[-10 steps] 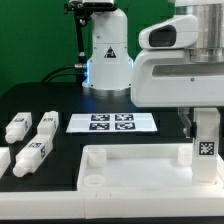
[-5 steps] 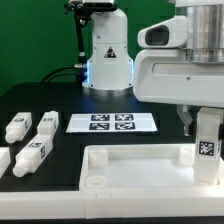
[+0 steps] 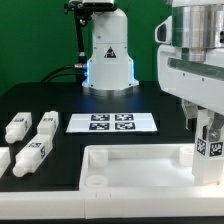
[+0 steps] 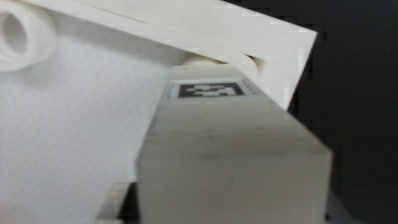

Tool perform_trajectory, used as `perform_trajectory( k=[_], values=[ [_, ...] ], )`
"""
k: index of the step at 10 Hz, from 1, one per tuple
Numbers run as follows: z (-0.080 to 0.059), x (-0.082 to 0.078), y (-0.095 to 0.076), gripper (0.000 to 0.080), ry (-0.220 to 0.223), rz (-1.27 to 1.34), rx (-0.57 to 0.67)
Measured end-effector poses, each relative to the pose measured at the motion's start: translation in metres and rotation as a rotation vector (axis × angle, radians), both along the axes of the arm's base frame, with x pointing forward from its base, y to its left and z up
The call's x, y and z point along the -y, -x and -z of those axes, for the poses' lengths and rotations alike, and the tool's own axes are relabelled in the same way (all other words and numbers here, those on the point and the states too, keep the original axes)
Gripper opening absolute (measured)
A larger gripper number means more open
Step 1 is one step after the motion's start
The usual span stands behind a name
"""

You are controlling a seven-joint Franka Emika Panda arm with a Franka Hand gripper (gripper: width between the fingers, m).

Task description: Assemble desk

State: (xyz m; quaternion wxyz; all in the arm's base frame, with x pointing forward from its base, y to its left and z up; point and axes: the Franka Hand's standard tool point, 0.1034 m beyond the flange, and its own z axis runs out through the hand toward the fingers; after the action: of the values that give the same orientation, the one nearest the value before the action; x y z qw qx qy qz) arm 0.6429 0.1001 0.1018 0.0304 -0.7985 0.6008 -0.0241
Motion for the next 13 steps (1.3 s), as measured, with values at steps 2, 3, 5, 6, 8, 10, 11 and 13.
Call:
perform_trajectory(
  k=[2, 3, 5, 6, 8, 10, 11, 13],
  values=[
    [0.001, 0.0, 0.002, 0.0284, -0.055, 0.23, -0.01],
    [0.002, 0.001, 0.005, 0.0284, -0.1, 0.407, -0.005],
    [0.001, 0.0, 0.005, 0.0284, -0.104, 0.426, 0.002],
    [0.001, 0.0, 0.005, 0.0344, -0.104, 0.422, 0.002],
    [-0.008, -0.003, 0.0, 0.0549, -0.058, 0.035, 0.039],
    [-0.007, -0.023, 0.007, 0.0623, -0.016, -0.251, 0.009],
    [-0.007, -0.02, 0.006, 0.0644, -0.01, -0.304, 0.015],
    [-0.006, -0.018, 0.006, 0.0648, 0.016, -0.53, 0.02]
  ],
)
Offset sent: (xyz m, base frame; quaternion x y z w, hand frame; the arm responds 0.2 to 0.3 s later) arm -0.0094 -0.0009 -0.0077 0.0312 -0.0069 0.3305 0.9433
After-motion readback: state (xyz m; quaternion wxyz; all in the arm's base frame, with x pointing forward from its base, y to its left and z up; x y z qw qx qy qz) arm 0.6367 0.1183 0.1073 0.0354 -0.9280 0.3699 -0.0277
